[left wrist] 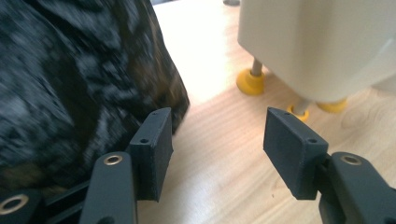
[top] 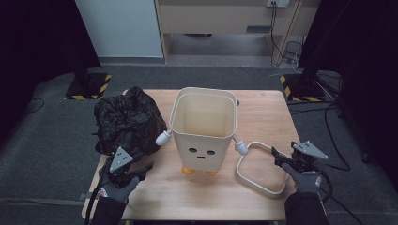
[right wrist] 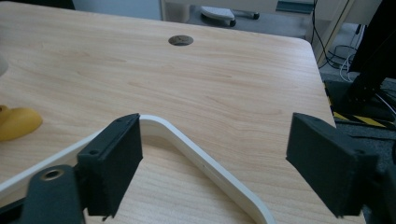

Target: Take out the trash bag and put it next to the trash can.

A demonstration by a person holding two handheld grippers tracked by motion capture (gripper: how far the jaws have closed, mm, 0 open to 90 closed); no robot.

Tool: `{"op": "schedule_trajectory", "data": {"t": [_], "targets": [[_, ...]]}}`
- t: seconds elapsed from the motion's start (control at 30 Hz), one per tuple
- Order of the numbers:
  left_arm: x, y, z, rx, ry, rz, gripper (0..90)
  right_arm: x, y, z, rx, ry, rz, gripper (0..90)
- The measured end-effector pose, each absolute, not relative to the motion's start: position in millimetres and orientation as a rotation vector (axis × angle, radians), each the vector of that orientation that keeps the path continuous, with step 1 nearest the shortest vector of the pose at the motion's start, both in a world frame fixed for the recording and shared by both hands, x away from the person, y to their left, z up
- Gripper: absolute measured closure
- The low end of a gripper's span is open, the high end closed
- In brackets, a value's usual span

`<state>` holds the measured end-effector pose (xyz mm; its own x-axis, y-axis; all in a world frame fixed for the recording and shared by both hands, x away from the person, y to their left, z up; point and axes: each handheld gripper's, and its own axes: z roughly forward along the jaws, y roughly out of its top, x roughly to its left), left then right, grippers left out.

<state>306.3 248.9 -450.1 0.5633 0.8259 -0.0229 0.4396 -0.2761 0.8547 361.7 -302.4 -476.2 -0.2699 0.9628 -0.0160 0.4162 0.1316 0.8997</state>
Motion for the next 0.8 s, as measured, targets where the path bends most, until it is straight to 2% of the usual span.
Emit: {"op": "schedule_trajectory", "data": {"t": [0.43,0.63,0.8], "targets": [[309.6,242.6,-496.9,2.025,1.091,0.455,41.1,366.7,-305.9,-481.0,1.336,1.831,1.028,34.8],[316.2,244.1,-515.3,2.057,1.160,0.400,40.8,370.4,-311.5,-488.6,1.377,1.898,0.978,36.2],[317.7,243.0,-519.4,2.079,1.175,0.415,37.0,373.2,-317.0,-493.5,1.371,1.914,0.936,38.2]]}}
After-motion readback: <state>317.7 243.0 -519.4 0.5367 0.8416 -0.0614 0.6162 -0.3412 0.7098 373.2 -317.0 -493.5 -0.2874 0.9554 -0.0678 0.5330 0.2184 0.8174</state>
